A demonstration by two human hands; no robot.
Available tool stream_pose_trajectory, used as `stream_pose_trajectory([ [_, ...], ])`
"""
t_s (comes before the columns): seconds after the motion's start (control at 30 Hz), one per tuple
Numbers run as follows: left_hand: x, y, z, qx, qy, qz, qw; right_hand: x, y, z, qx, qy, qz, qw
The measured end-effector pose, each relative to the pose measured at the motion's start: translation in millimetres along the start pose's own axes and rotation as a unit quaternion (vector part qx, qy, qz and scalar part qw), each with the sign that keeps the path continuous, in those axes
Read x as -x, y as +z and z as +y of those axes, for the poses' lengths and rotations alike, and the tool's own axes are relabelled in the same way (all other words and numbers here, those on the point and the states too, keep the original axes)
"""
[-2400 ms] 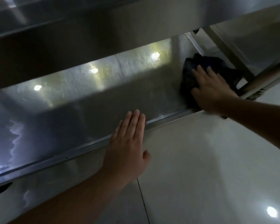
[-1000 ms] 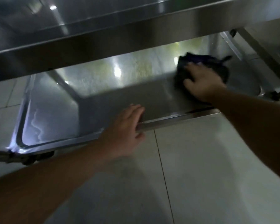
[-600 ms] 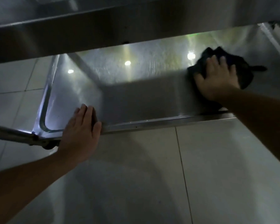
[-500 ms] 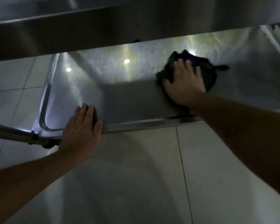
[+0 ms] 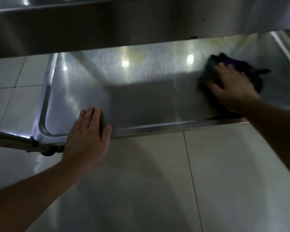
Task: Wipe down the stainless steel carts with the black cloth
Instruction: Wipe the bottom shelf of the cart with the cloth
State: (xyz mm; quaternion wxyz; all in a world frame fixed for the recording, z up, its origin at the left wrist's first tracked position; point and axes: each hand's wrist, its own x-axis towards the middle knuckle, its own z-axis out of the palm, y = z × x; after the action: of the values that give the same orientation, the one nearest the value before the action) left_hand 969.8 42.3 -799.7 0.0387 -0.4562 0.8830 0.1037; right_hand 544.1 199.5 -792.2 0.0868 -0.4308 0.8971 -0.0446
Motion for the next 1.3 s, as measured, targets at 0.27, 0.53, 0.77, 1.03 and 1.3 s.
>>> stream_pose_trajectory([
  [0.27,0,6,2,0.001,-0.023,0.014,1.0,6,10,-3,-0.04,0.251,0.008,0.967],
  [0.53,-1,0,7,-0.015,-0.034,0.013,0.999,-2,55,-273,-0.053,-0.063,-0.008,0.997],
  [0.77,3,1,5,0.013,-0.031,0.016,0.999,-11,53,-284,-0.018,-0.325,-0.043,0.945],
  [1.03,1,7,6,0.007,-0.04,0.018,0.999,-11,43,-182,-0.082,0.101,0.029,0.991],
  [1.3,2,8,3,0.016,-0.023,0.029,0.999,-23,56,-326,-0.075,-0.134,-0.034,0.988],
])
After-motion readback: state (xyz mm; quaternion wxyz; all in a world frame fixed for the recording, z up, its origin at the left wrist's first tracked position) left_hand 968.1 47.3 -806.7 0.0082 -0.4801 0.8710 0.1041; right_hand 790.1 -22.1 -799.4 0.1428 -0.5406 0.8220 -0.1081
